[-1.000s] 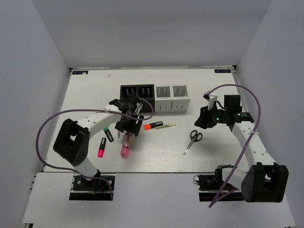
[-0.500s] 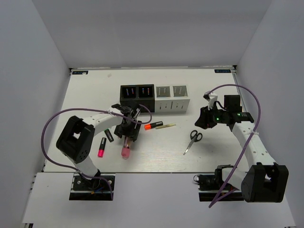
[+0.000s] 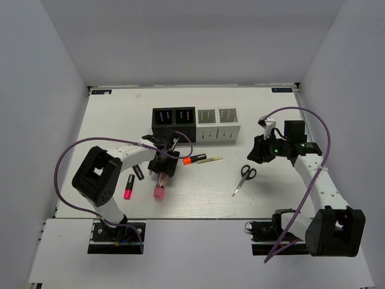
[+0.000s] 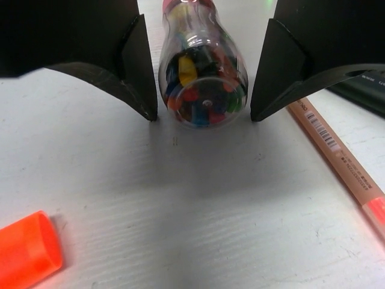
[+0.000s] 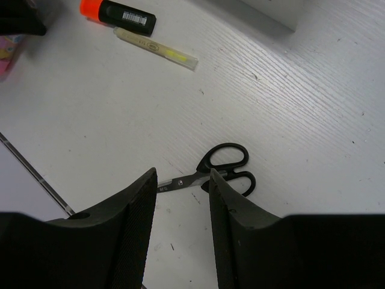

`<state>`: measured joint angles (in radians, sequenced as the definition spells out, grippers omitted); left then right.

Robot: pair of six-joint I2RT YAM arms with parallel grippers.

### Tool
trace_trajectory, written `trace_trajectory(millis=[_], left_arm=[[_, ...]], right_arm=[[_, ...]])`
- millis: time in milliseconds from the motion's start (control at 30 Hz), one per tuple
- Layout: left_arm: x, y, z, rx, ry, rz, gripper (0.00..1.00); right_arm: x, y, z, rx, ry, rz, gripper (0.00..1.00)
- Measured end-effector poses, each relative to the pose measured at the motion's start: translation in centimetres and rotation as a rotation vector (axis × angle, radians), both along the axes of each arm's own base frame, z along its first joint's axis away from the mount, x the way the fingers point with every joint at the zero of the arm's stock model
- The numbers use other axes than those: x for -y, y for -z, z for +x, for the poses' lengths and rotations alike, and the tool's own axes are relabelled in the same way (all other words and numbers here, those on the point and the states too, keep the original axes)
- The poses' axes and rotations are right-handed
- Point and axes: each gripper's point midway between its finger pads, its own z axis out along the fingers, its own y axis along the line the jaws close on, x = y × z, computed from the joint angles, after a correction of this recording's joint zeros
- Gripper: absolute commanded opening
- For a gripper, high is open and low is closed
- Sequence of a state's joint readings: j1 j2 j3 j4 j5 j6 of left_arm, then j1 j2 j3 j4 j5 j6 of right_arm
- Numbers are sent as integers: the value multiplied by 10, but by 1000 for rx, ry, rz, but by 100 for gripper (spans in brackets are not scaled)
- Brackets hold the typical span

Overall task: Sort the stationery into containers
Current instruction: Grab a piece of stationery with the left arm

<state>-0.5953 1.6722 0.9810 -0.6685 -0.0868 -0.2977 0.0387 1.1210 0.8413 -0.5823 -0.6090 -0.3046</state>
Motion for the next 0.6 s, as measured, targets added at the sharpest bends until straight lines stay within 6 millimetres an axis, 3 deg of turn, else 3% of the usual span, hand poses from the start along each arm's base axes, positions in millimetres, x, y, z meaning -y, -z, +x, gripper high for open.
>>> trace_trajectory(millis=[133,200,233,267,333,367,500,567,600], left_arm=[[1,2,0,7,3,7,67],[3,2,0,11,4,5,55],[3,2,0,15,5,9,48],[3,2,1,19,6,13,33],[3,2,1,21,9,15,18],[4,2,0,20,10,15,3],[4,1,-1,24,13,22,0],[5,0,-2,30,20,31,0],[5,-1,-5,24,27,38,0]], right_arm=[[0,0,0,0,0,-1,44],[1,0,0,-1,3,-1,44],[2,0,0,-1,4,-1,44],[2,0,0,-1,4,-2,44],[2,0,0,-2,5,-2,44],[2,0,0,-2,5,-2,44],[3,0,0,1,6,-3,44],[3,0,0,-3,8,-1,89],[3,0,-1,-4,3,1,90]])
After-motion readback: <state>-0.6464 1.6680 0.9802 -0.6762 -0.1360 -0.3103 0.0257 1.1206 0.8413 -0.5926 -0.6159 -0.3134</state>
